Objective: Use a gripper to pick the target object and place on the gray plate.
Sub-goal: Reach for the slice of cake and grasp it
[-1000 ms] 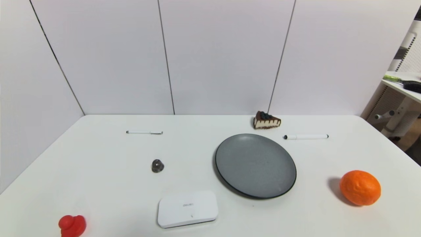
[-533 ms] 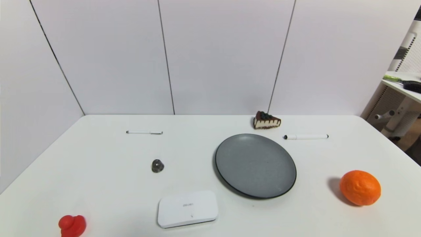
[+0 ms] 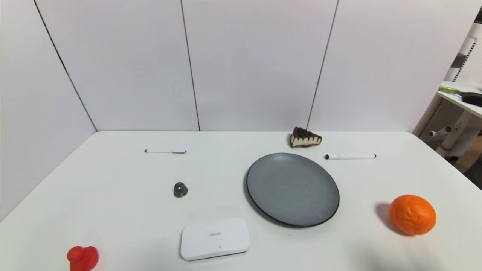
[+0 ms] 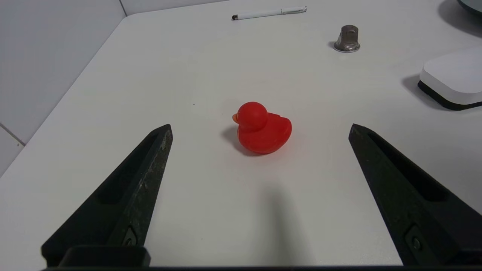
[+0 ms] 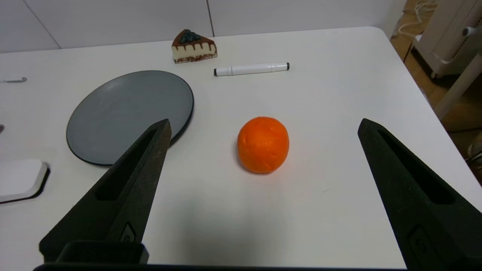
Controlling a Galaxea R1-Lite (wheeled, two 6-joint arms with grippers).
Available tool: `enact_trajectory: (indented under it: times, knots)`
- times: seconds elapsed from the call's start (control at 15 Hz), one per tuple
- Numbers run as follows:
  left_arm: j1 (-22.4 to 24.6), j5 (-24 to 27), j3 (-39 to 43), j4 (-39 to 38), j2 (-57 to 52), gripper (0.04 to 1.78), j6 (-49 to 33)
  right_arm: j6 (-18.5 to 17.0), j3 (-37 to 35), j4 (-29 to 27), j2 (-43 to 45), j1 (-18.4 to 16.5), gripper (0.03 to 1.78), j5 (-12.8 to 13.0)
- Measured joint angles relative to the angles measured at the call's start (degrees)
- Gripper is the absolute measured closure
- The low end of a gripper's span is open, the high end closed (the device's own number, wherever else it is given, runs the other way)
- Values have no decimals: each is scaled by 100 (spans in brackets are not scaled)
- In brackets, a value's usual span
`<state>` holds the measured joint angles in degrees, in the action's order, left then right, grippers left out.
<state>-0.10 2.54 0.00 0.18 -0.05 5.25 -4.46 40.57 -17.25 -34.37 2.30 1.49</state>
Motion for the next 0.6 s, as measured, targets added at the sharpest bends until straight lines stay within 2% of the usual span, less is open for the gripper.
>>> enact_trajectory:
  times: [0.27,0.4,0.6]
  knots:
    - [0,0,0,0,0,13,0,22,2000,-1029,-2133,30,10,-385]
    - [0,0,0,0,0,13,0,94,2740,-1200,-3182,37,10,-716]
    - [2,0,0,0,0,13,0,556,3432,-1095,-4531,45,10,-1246]
